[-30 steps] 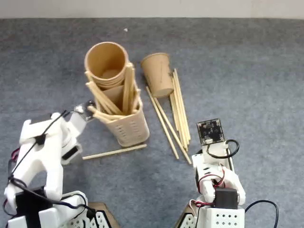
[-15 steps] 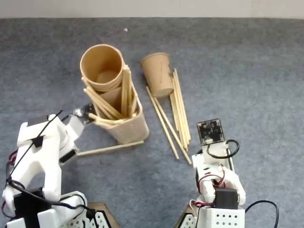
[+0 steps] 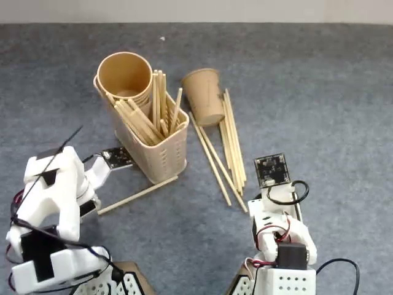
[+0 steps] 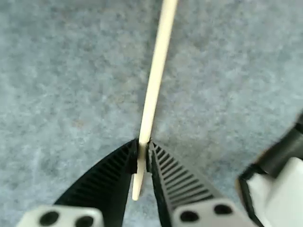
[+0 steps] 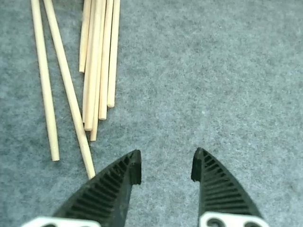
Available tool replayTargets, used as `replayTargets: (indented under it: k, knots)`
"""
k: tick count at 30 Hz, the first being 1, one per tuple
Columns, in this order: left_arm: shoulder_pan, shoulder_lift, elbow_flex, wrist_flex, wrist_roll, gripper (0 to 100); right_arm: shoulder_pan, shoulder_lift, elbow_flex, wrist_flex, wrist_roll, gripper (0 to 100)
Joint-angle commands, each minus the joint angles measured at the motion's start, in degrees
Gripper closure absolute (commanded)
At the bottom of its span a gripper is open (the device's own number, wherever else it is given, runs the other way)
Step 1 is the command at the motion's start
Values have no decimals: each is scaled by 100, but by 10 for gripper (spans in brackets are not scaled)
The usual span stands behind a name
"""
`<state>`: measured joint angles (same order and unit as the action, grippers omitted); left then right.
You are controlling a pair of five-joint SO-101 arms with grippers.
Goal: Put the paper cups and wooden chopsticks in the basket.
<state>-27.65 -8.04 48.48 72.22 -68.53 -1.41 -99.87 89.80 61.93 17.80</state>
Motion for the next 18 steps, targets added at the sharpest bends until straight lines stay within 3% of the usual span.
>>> replayTargets:
  k: [1, 8, 18]
  knots:
    - [-207, -22, -673, 668, -35, 986, -57, -31, -40, -92, 35, 816]
    - [-936, -22, -1859, 1547, -88, 986, -57, -31, -40, -92, 35, 816]
    - [-2378, -22, -3037, 2470, -1178, 986, -66, -31, -40, -92, 35, 816]
